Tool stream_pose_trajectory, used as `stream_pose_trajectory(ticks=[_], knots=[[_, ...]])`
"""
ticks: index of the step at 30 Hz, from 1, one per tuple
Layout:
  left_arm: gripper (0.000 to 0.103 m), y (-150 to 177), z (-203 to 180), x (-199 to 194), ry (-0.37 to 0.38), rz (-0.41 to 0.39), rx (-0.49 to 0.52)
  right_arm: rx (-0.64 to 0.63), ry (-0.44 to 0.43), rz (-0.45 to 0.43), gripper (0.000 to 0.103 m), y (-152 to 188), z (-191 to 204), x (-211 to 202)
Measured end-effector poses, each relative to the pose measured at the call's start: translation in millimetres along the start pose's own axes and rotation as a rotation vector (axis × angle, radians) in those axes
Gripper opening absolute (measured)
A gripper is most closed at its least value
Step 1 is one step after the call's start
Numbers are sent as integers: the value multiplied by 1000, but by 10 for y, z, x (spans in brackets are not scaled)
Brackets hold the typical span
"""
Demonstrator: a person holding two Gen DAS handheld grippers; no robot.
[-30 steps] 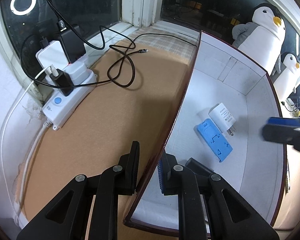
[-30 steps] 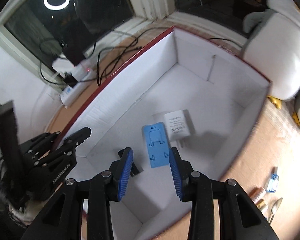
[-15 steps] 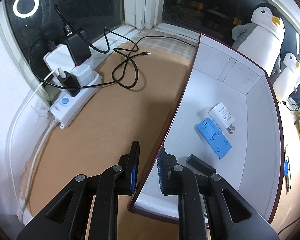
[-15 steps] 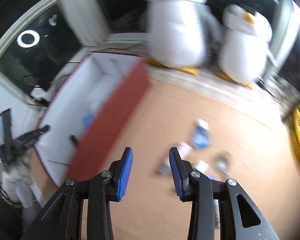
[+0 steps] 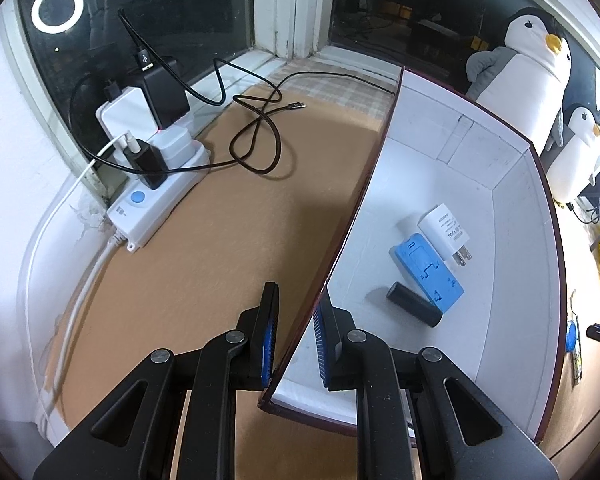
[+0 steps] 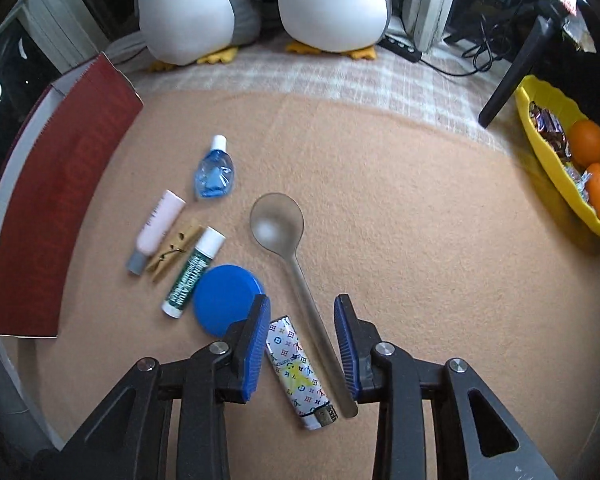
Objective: Organize rigid objects
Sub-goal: 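Release the blue phone stand and move the right gripper back to the items, then grasp the metal spoon by its handle with the right gripper, then carry the metal spoon over the box with the right gripper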
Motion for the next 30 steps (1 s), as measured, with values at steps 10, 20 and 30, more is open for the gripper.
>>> stream_pose_trajectory(ticks=[10, 20, 30], knots=[[16, 23, -6, -23, -9, -1, -5, -16, 11, 40, 20, -44, 16, 253], [16, 26, -2, -24, -9, -1, -3, -28, 18, 48, 9, -113, -27, 318], [16, 26, -6, -26, -9, -1, -4, 22, 20, 22, 7, -101, -161, 208]])
Point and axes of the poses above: each gripper's, at about its wrist camera, not at the fingertips, and x roughly the way its jaws point, z to its left, y to its underside, the point moved 3 cm from there along x, roughly the way its jaws point, and after that the axes turned 1 degree about z, right-handed, at the moved point
